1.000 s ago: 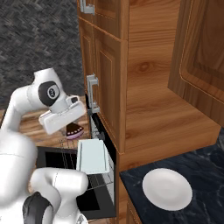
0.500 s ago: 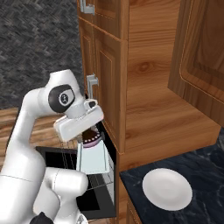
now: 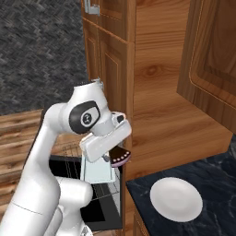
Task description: Take the baked cake out of the oven and place it on the plate for cooling. Then close the oven door.
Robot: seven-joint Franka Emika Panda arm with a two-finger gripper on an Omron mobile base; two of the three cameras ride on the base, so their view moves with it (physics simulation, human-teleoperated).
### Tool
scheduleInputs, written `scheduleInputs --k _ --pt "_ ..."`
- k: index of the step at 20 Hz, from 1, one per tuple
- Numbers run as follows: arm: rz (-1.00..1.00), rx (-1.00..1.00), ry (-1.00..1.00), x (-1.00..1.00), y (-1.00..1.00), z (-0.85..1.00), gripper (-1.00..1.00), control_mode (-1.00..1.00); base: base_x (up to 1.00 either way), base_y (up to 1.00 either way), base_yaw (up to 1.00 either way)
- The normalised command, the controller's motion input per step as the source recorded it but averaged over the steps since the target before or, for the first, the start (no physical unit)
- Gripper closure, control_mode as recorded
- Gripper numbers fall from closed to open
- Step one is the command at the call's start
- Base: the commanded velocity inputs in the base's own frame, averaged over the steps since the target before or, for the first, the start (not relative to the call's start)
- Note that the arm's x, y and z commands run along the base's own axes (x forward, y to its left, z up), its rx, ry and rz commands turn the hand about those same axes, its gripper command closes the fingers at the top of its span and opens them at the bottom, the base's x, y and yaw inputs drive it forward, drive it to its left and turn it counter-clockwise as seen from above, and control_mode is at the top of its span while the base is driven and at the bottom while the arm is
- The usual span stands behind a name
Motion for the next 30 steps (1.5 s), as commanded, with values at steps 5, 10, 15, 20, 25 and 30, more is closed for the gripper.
scheduleInputs --k 5,10,15,20,25,30 --pt "0.04 0.00 0.00 0.02 -0.78 -0.02 1.00 -1.00 0.00 0.00 0.00" --pt "0.06 0.02 0.00 0.02 -0.73 -0.11 1.00 -1.00 0.00 0.00 0.00" --pt "0.07 0.08 0.02 0.00 -0.65 -0.22 1.00 -1.00 0.00 0.00 0.00" --pt "0.08 0.08 0.03 0.03 -0.53 -0.27 1.00 -1.00 0.00 0.00 0.00" --pt "0.09 0.09 0.06 0.11 -0.33 -0.32 1.00 -1.00 0.00 0.00 0.00" --pt "0.09 0.07 0.09 0.15 -0.05 -0.38 1.00 -1.00 0.00 0.00 0.00"
